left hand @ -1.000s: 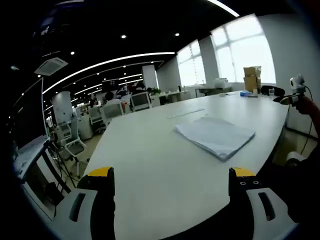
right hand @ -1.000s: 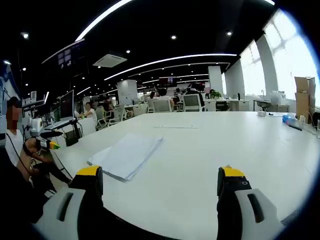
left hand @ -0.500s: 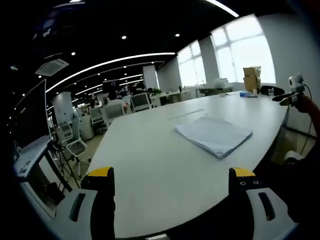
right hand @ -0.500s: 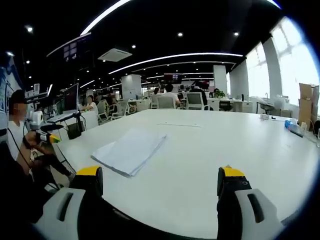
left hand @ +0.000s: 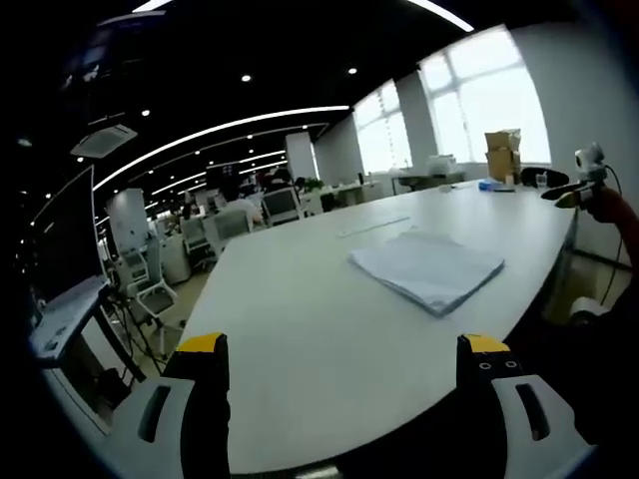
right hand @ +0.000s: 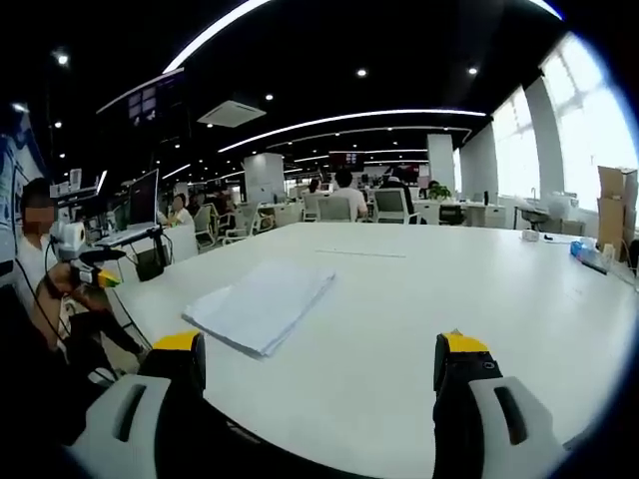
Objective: Organize the stack of printing papers by aligning and flattening the scattered papers on the table
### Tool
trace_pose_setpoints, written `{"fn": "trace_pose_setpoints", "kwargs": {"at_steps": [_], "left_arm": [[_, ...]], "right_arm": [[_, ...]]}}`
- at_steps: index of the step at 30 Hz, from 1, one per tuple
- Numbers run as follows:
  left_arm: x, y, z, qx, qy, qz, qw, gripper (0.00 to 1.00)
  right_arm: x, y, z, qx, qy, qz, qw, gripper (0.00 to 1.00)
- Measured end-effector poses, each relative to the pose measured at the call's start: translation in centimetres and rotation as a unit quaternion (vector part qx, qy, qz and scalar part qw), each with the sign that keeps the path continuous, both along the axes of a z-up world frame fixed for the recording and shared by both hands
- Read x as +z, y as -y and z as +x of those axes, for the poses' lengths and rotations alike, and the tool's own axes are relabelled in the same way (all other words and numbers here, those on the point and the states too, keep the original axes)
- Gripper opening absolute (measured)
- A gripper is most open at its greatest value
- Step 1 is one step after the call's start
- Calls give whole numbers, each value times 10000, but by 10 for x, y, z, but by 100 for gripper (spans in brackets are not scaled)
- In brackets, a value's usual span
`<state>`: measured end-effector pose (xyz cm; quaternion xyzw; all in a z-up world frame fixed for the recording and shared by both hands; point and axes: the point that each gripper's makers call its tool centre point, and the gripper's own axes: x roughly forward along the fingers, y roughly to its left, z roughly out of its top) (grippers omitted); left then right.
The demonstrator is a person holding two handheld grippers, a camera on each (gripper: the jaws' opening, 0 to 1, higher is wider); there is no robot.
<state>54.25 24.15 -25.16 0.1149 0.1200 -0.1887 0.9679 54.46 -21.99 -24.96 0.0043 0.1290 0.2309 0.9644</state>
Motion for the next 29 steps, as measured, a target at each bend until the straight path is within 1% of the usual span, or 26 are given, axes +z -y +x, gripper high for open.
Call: {"fn": "trace_pose_setpoints", "kwargs": {"at_steps": [4,13,19,29], "left_arm": [[-3,1,0,7,-25,34,10000,97],[-9,3,0,13,-89,107,9999,97],[-13,2,0,36,-122,255,9996,97],[-14,0,-1,54,-127,255,9996,97]], "right_arm": [[-4,0,0,1,-48,-27,10000,90],[-7,-2,0,35,-80,-42,10000,90],[-6,-4,0,42,-74,-53,9999,90],[-10,-4,1,38,-119,-92,9999,90]]}}
